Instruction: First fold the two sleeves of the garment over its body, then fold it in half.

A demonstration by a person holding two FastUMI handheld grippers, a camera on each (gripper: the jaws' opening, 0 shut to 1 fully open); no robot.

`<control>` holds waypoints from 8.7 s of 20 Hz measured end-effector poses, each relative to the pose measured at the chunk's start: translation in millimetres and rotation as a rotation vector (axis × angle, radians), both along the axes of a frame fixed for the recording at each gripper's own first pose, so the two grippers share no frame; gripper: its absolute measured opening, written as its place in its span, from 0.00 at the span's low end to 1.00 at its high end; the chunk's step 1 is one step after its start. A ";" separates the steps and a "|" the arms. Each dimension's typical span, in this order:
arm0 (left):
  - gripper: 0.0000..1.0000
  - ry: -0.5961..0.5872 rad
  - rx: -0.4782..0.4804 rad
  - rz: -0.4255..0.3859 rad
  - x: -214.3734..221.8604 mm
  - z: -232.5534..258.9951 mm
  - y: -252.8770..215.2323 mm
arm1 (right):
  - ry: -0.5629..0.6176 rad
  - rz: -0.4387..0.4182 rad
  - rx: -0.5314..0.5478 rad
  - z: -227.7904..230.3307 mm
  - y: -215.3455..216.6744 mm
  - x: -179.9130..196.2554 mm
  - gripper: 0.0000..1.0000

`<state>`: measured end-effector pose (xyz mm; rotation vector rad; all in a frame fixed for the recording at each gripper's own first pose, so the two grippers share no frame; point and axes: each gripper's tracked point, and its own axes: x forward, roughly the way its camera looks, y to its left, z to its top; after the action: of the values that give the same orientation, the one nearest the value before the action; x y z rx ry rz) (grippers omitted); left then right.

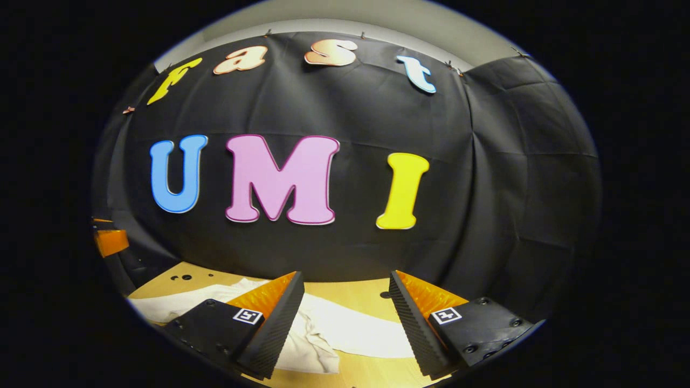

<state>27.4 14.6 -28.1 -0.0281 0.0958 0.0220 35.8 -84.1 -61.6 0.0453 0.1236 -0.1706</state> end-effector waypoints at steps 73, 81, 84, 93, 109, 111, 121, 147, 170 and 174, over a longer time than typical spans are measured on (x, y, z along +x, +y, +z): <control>0.99 0.144 -0.060 0.139 -20.3 -56.3 -3.4 | 0.490 -0.084 0.127 -182.5 -181.9 103.9 0.10; 0.99 0.139 -0.104 0.221 -34.0 -64.7 49.6 | 0.419 0.160 0.079 -122.4 -36.4 170.2 0.09; 0.99 0.143 -0.114 0.257 -41.7 -68.9 69.5 | 0.405 0.241 0.076 -113.4 25.0 193.7 0.09; 0.99 0.154 -0.131 0.387 -64.9 -82.7 138.8 | 0.399 0.467 0.029 -113.3 217.0 242.2 0.09; 0.97 0.231 -0.164 0.524 -78.3 -142.3 214.9 | 0.525 0.693 -0.030 -227.7 469.2 248.1 0.16; 0.97 0.241 -0.162 0.528 -77.9 -149.7 215.3 | 0.528 0.730 -0.016 -242.0 491.8 242.9 0.22; 0.97 0.282 -0.161 0.623 -86.6 -185.1 254.7 | 0.469 0.699 0.003 -210.9 457.9 218.7 0.98; 0.83 0.636 -0.320 0.775 -125.3 -392.4 337.1 | 0.557 0.092 0.041 -200.1 53.3 113.5 0.98; 0.06 0.360 -0.079 0.540 83.0 -236.7 335.2 | 0.576 -0.078 0.145 -206.5 -65.1 38.2 0.98; 0.06 0.305 -0.008 0.440 147.3 -195.1 299.2 | 0.564 -0.077 0.126 -212.6 -61.1 37.0 0.98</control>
<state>174.7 313.8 -223.2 -0.0536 0.3939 0.4662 72.8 -145.2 -274.1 0.1272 0.6962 -0.2494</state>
